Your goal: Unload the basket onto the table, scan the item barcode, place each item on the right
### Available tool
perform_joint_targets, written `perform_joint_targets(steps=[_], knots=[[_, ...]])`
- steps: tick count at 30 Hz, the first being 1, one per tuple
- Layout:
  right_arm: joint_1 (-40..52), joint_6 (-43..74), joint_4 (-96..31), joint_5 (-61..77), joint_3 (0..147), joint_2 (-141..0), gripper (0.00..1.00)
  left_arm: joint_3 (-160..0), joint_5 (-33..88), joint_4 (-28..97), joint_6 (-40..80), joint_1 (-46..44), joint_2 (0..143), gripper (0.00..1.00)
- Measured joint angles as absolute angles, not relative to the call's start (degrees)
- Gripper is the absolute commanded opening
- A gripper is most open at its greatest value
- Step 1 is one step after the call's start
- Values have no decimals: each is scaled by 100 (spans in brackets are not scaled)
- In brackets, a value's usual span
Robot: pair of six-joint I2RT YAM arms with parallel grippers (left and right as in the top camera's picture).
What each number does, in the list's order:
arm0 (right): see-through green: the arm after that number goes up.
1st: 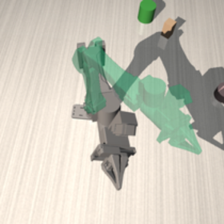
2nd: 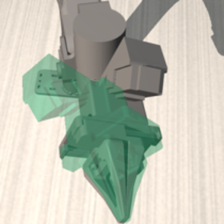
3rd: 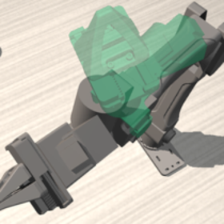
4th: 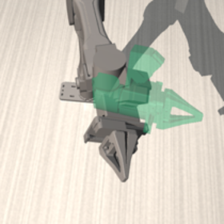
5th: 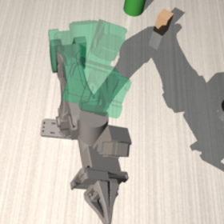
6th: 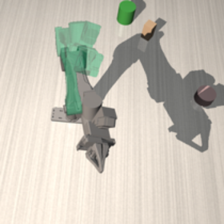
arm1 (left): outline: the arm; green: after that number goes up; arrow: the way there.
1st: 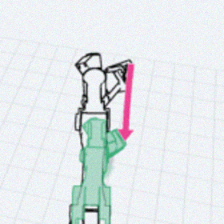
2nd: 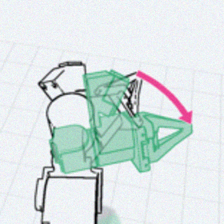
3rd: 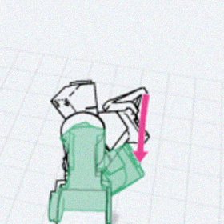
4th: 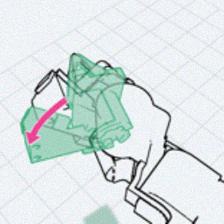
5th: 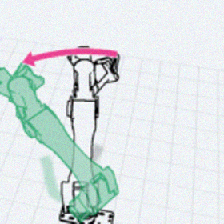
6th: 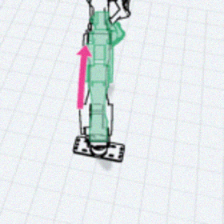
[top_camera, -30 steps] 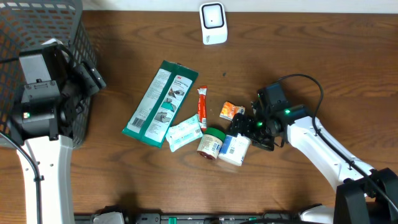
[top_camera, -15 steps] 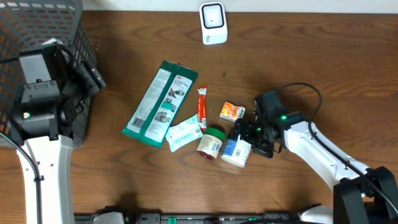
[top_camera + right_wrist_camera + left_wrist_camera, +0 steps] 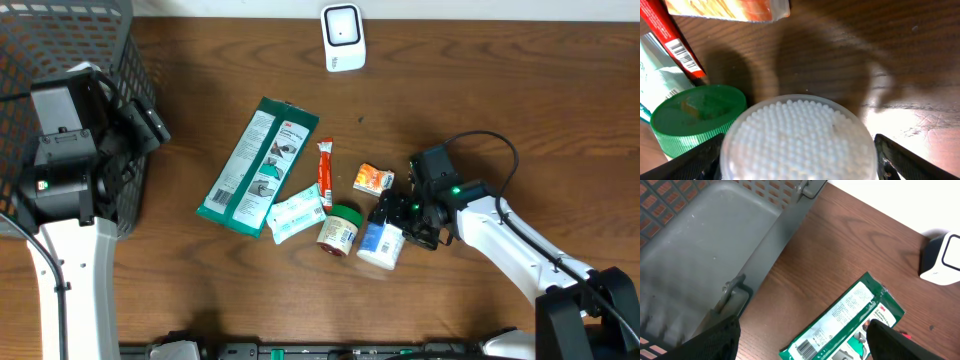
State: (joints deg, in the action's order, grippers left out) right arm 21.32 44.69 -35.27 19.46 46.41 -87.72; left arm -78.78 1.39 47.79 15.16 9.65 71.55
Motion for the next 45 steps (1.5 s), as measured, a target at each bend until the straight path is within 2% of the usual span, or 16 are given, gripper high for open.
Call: perform_joint_targets(steps=[10,18,22,28,38,40,42,45], knots=[[2294,4442,-3507,1874,4611,-8772,73,-7878,139,4779,1516,965,7155,83],[2294,4145,-3509,1848,4604,-8689,72,-7878,139,4779,1516,965,7155,83],[2294,4045,-3551,1739,4591,-8180,71,-7878,139,4781,1516,965,7155,83],[2296,3754,-3789,1299,4589,-7146,61,-7878,139,4781,1516,965,7155,83],[2394,3332,-4386,-274,4589,-6663,75,-7878,139,4779,1516,965,7155,83],[2554,3297,-4473,-676,4589,-6740,75,-7878,139,4779,1516,965,7155,83],[2696,3280,-4515,-1000,4589,-6814,86,-7878,139,4779,1516,965,7155,83],[2858,3225,-4501,-1317,4589,-6879,94,-7878,139,4779,1516,965,7155,83]])
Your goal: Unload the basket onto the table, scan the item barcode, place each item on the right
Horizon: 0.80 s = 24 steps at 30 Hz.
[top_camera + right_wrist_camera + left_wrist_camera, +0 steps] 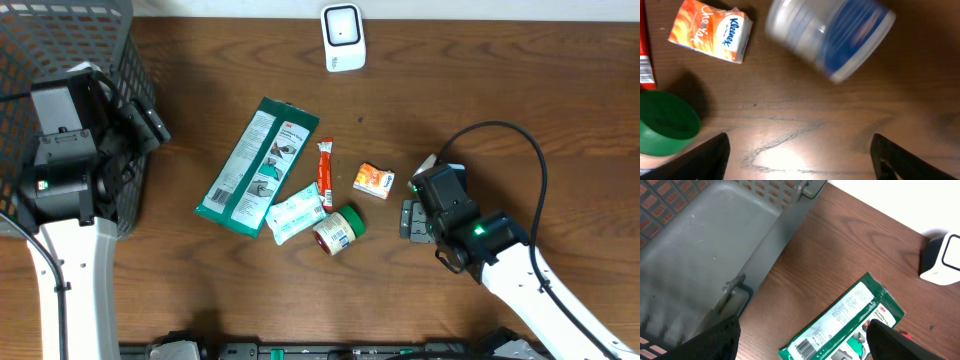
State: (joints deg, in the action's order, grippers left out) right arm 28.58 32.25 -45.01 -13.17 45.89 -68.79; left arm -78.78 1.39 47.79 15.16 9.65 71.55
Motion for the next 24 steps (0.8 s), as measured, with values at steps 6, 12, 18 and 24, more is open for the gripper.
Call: perform_joint_targets(steps=[6,12,18,24], knots=[[2001,2270,-4447,-1092,5054,-7013,99,-7878,139,4777,1516,965,7155,83],[-668,1321,-3503,257,7144,-8388,99,-7878,141,4788,1516,965,7155,83],[-1505,974,-3358,1085,10119,-11557,96,-7883,137,4770,1516,965,7148,83],[-1518,897,-2805,1693,10803,-13161,85,-7883,137,4781,1516,965,7148,83]])
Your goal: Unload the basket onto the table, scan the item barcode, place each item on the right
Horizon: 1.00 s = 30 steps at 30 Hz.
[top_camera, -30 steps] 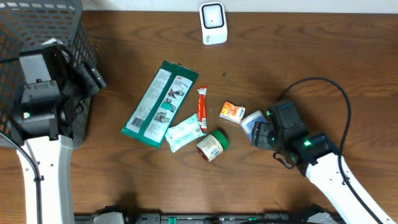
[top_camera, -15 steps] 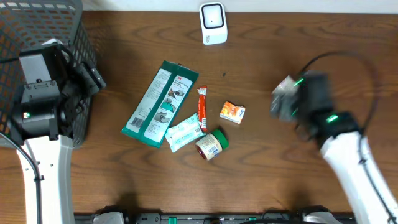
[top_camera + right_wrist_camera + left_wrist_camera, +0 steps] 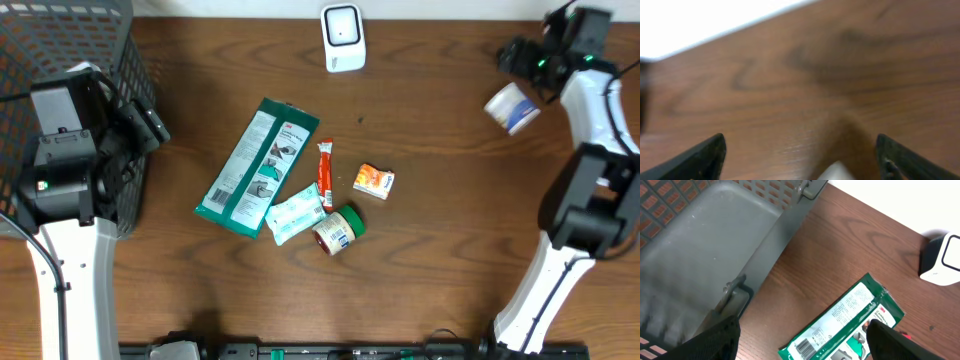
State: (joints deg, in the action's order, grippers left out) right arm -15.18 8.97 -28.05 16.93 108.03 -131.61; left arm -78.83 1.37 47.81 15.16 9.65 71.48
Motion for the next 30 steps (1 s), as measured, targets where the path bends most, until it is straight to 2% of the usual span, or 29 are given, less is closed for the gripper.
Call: perform_joint_targets(steps=[5,13,17,18,22,30], knots=[[-1520,869,-3157,1693,10787,-13557,91,-7883,137,4781,1516,965,7148,83],[-1538,775,-3820,1452,10792,-13006,93,-7883,137,4781,1516,965,7148,83],[-1542,685,-5096,1415,10812,-12302,98,-7883,137,4779,1516,965,7148,83],[-1542,663,-5815,1409,10847,-12018,99,-7883,137,4779,1516,965,7148,83],[-1542,633,-7210,1192,10702,-11754,99,-7883,137,4781,1516,965,7148,83],[-1640,1085,-6637,742,8586,-11869,99,-7883,137,4783,1516,965,7148,83]])
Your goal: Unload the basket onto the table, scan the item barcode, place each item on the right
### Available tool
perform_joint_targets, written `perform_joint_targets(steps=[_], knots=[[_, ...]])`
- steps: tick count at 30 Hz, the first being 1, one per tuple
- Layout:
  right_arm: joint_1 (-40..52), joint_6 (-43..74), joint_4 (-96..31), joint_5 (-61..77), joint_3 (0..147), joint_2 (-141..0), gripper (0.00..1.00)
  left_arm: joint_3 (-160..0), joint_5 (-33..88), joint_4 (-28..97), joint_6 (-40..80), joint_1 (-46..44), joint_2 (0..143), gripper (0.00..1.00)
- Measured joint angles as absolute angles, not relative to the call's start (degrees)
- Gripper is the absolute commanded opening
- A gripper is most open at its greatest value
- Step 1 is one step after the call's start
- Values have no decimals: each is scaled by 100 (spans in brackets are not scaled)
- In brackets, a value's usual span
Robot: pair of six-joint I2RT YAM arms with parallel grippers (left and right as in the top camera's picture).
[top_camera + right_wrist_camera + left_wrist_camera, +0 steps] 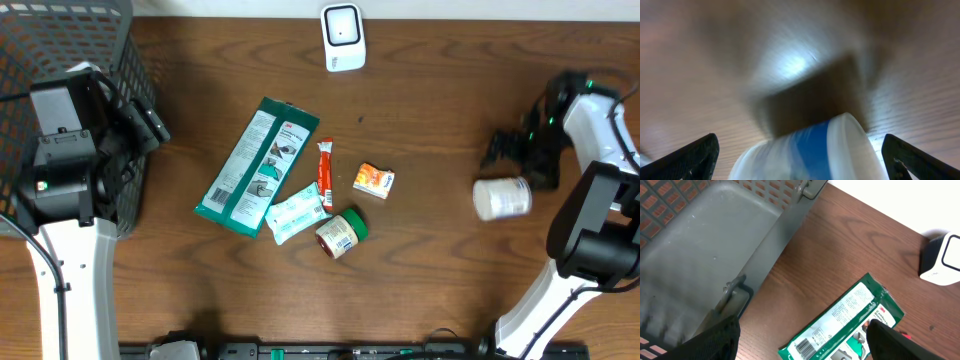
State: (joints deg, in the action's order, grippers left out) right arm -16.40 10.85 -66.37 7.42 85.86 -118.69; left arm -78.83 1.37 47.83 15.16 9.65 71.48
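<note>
A white tub with a blue label (502, 198) is at the table's right side, tilted on its side and blurred. My right gripper (515, 165) is shut on it. In the right wrist view the tub (810, 150) fills the gap between the fingers of the right gripper (800, 160), with its shadow on the wood behind. The white scanner (343, 38) stands at the far edge, well left of the tub. Beside the basket, my left gripper (802, 345) is open and holds nothing; a green packet (845, 320) lies below it.
A grey basket (60, 50) fills the far left corner. In the middle lie the green packet (258, 165), a red stick (325, 172), an orange tissue pack (373, 180), a white-green pouch (296, 212) and a green-lidded jar (341, 233).
My right gripper and the tub have moved from the far right corner towards the front, to the middle of the right side. The left arm and the other items are unchanged.
At first my right gripper was around the tub beside the green-lidded jar. Then it stood right of the cluster, with the tub seen apart from its fingers. Then arm and tub were at the far right corner, and now at mid right.
</note>
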Motion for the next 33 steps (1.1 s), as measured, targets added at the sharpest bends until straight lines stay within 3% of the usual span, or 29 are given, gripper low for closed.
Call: perform_joint_targets(steps=[18,27,33], knots=[[-1503,1494,-6355,2635,7238,-11537,99,-7883,137,4781,1516,965,7148,83],[-381,1594,-6055,3662,7153,-11603,99,-7883,137,4781,1516,965,7148,83],[270,1791,-5865,3765,7177,-11625,88,-7883,137,4783,1516,965,7148,83]])
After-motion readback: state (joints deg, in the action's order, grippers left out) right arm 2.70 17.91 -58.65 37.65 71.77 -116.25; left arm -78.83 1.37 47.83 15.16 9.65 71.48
